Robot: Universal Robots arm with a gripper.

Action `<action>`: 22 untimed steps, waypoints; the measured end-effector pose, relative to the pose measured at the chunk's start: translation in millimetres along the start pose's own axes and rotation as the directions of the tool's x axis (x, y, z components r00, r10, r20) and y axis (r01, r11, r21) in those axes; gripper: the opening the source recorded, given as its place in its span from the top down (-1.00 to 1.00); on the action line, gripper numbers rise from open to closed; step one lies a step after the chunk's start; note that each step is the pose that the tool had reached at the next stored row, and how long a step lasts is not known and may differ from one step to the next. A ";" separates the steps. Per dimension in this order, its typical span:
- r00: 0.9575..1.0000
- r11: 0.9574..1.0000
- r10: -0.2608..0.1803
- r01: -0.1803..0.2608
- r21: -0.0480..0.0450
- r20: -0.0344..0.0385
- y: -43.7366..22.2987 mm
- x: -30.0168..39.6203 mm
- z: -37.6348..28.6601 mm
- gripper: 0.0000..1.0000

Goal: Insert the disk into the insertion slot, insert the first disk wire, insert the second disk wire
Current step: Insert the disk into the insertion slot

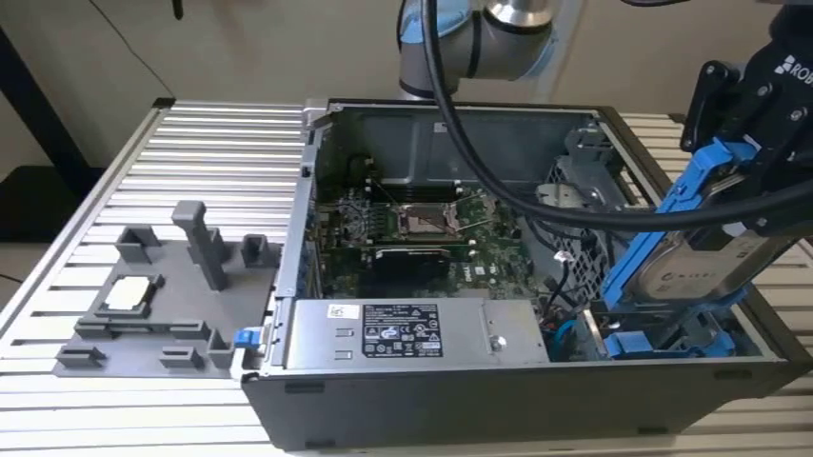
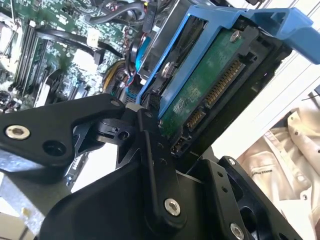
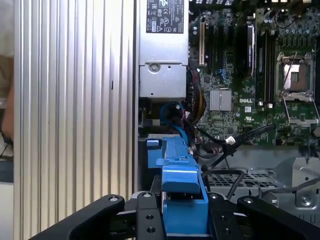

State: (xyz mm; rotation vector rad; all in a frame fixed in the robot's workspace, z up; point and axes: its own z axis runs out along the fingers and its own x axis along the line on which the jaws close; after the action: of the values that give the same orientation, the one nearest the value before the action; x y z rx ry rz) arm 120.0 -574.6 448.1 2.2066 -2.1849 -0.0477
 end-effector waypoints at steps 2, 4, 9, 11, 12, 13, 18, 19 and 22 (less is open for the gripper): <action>1.000 1.000 -0.005 0.005 0.000 0.000 -0.5 0.1 0.7 0.35; 1.000 1.000 -0.007 0.007 0.000 0.000 -1.3 0.3 2.2 0.35; 1.000 1.000 -0.007 0.007 0.000 0.000 -5.0 0.4 7.7 0.35; 1.000 1.000 -0.007 0.007 0.000 0.000 -6.4 0.4 9.6 0.35; 1.000 1.000 -0.007 0.007 0.000 0.000 -7.1 0.4 10.5 0.35; 1.000 1.000 -0.007 0.007 0.000 0.000 -7.7 0.4 11.6 0.35; 1.000 1.000 -0.007 0.007 0.000 0.004 -9.0 0.4 17.2 0.35; 1.000 1.000 -0.007 0.007 0.000 0.004 -9.1 0.4 18.6 0.35; 1.000 1.000 -0.007 0.007 -0.001 0.004 -9.3 0.4 22.5 0.35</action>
State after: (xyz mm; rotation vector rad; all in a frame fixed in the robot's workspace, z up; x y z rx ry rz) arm 128.2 -575.0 425.2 2.2153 -2.1789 -0.0531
